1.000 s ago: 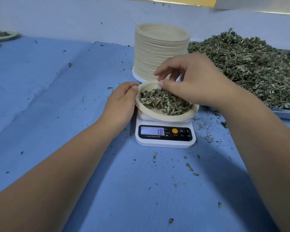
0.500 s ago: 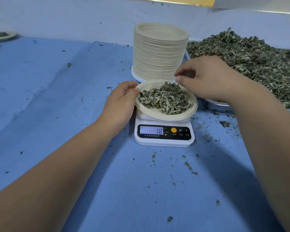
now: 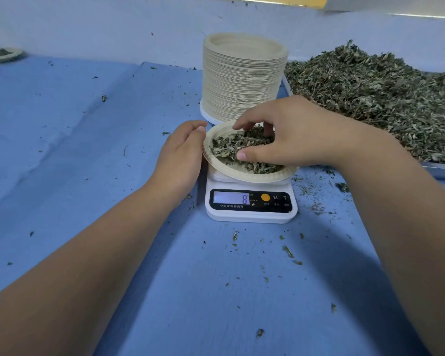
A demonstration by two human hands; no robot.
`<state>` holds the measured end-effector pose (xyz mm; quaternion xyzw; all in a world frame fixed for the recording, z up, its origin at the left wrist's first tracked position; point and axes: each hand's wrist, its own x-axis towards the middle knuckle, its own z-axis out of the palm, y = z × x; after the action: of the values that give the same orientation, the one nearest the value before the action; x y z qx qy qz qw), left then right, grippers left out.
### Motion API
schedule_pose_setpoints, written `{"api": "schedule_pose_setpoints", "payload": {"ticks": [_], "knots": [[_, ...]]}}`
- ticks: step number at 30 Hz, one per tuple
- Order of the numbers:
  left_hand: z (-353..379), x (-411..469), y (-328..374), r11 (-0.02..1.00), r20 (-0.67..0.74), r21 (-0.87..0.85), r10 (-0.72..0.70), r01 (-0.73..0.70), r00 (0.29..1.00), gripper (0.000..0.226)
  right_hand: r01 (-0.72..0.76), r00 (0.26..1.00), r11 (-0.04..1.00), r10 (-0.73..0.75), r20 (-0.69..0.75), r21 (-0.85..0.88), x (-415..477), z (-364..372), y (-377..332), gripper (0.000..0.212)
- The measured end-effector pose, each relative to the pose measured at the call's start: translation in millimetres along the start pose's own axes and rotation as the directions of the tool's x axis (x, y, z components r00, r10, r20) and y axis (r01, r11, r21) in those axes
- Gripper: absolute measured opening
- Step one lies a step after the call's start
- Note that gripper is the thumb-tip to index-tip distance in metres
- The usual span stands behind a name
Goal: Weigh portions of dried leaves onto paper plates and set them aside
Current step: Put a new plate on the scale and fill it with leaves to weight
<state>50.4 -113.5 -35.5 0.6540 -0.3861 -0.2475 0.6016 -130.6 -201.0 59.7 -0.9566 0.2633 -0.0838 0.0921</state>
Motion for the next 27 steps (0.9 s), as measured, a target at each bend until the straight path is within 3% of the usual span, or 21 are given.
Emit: {"api": "schedule_pose_setpoints", "payload": {"ticks": [5, 12, 15, 20, 22, 25, 27], "knots": [[0, 0, 0, 0.999, -0.005, -0.050, -0.006, 0.005, 1.000, 0.039, -0.011, 0.997, 1.000, 0.012, -0.078, 0.018, -2, -7, 2, 0.049], [0, 1, -2, 1.000, 0.014, -0.019, 0.011, -0.010, 1.000, 0.039, 0.053, 0.998, 0.998, -0.053, -0.017, -0.031, 0, 0, 4, 0.042], [-1, 2, -3, 1.000, 0.012, -0.026, 0.013, -0.012, 1.000, 0.037, 0.085, 0.990, 0.996, -0.089, -0.105, -0.042, 3, 3, 3, 0.018], [-1, 2, -2, 1.000, 0.014, -0.001, 0.014, -0.014, 1.000, 0.038, 0.091, 0.965, 0.995, -0.077, -0.251, 0.045, 1, -5, 3, 0.010], [-1, 2, -2, 1.000, 0.014, 0.003, 0.010, -0.010, 1.000, 0.039, 0.074, 0.976, 0.996, -0.062, -0.209, 0.051, 1, -6, 2, 0.014], [0, 2, -2, 1.000, 0.021, 0.005, 0.004, -0.004, 1.000, 0.037, 0.038, 0.999, 0.999, -0.040, -0.032, -0.035, 1, 2, 0, 0.039], [0, 1, -1, 1.000, 0.019, 0.007, 0.005, -0.005, 1.000, 0.039, 0.064, 0.998, 0.995, -0.066, -0.016, -0.077, 2, 9, -1, 0.040]]}}
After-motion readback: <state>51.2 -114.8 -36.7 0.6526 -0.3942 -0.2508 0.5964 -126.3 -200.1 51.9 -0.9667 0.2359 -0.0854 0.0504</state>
